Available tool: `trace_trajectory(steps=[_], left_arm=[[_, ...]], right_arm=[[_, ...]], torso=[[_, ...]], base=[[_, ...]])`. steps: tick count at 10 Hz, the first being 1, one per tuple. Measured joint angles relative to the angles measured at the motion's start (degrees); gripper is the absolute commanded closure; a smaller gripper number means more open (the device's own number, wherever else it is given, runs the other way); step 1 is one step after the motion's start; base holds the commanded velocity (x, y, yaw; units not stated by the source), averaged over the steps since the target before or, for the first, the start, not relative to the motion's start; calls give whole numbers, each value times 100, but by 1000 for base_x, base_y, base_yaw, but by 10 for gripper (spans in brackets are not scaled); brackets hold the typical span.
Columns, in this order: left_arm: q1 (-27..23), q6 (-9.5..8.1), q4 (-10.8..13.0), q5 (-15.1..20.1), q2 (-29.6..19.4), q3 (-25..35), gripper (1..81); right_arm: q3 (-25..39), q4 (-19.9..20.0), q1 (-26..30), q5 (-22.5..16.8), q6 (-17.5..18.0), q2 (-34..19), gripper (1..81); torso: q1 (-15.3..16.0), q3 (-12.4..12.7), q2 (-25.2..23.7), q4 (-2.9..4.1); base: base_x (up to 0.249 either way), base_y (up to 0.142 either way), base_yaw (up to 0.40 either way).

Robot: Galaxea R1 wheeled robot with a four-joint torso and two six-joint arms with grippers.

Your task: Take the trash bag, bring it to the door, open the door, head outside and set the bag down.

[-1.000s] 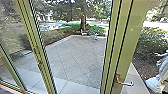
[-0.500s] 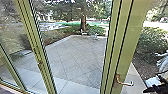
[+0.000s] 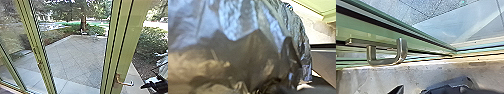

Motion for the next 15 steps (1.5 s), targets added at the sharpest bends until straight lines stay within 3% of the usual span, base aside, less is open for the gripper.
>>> trace_trajectory(steps=[3,11,15], left_arm=[[0,2,0,1,-17,-48,811],[0,0,-2,0,-20,-48,811],[2,2,-5,-10,-27,-48,811]], right_arm=[[-271,-1,105,-2,284,451,10],[-712,-20,183,0,1067,951,10],[-1219,-22,17,22,1271,1307,10]], torso=[[0,-2,2,0],[5,-7,2,0],[7,-7,5,0]], base=[[0,0,0],[0,0,0],[0,0,0]])
